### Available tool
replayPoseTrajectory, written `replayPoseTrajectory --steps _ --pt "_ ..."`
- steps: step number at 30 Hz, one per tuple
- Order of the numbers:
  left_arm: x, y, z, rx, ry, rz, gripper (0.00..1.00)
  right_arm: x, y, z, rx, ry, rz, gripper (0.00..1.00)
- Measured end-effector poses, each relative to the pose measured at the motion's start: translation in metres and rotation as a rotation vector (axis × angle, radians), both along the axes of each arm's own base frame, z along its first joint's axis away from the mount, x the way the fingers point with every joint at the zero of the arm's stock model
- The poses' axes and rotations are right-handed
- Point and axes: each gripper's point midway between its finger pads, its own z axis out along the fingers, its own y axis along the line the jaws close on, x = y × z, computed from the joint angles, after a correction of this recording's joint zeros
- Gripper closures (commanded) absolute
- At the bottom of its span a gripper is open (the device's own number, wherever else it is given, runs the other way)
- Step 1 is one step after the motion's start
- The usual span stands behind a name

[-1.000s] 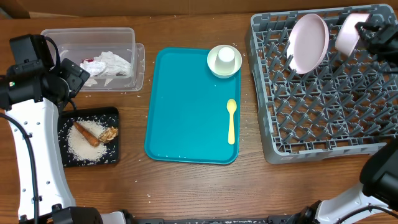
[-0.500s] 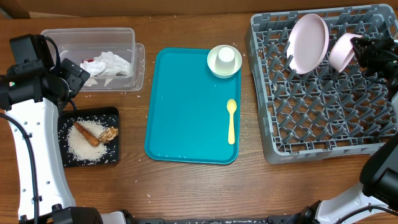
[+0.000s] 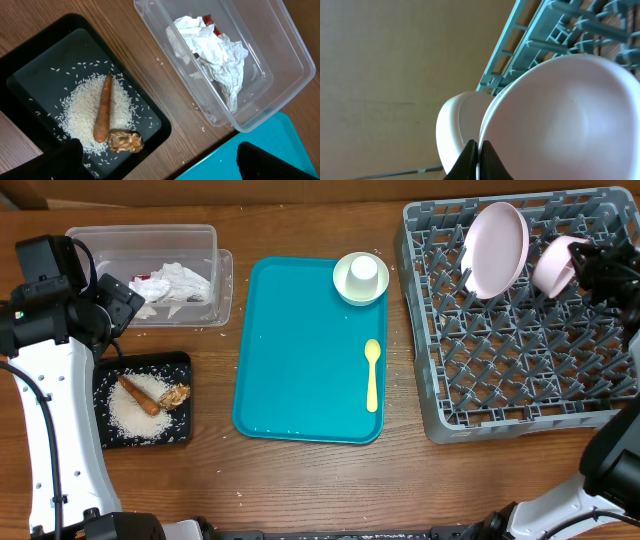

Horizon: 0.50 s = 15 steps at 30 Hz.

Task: Sort waste into correct bins and load items into the dishwasher
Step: 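Lower the bowl into the rack and open the right gripper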

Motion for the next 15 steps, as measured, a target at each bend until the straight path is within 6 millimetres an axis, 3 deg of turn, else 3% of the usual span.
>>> replayPoseTrajectory --steps 4,9,15 --pt "0.000 0.000 0.000 0.000 0.000 0.000 0.00 -0.008 -0.018 -0.002 0.008 0.012 -0.036 0.96" --pt "0.000 0.000 0.000 0.000 0.000 0.000 0.00 -0.017 -0.034 -0.008 -0.005 0.030 -0.068 0.83" --pt "0.000 0.000 0.000 0.000 0.000 0.000 0.00 -0.022 -0.041 -0.011 -0.022 0.038 -0.078 0.85"
